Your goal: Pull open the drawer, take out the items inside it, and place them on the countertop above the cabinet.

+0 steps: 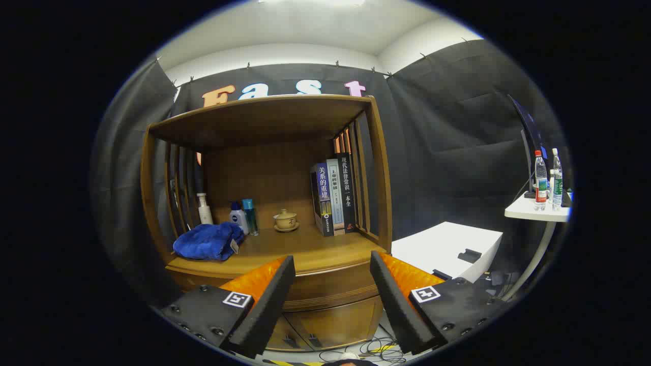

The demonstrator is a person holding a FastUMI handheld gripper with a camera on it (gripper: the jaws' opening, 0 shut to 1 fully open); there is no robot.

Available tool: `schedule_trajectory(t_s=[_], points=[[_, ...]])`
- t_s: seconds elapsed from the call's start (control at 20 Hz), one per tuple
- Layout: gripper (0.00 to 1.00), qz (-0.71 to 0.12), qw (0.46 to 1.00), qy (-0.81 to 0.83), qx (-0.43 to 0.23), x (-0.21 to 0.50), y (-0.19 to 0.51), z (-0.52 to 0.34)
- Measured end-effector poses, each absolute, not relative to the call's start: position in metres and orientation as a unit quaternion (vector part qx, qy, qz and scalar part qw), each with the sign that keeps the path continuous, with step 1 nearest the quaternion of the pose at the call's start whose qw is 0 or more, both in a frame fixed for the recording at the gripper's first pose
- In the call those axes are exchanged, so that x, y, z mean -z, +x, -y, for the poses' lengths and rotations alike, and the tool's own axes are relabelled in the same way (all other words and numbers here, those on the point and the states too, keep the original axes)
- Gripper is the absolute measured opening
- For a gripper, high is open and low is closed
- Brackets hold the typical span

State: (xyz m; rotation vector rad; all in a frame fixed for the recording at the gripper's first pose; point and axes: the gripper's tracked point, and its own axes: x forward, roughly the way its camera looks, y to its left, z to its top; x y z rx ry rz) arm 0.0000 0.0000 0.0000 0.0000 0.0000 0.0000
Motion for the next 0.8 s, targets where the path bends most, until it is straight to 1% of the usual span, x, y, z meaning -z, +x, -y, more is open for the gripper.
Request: schedule_trajectory(t_s=[0.45,0.8], points=[[0.98,0.003,1.000,-0.017,-0.005,-0.009,-0.008,-0.006],[0.98,0.017,0.999,-0.030,-0.016,-0.032,-0.023,-0.015]])
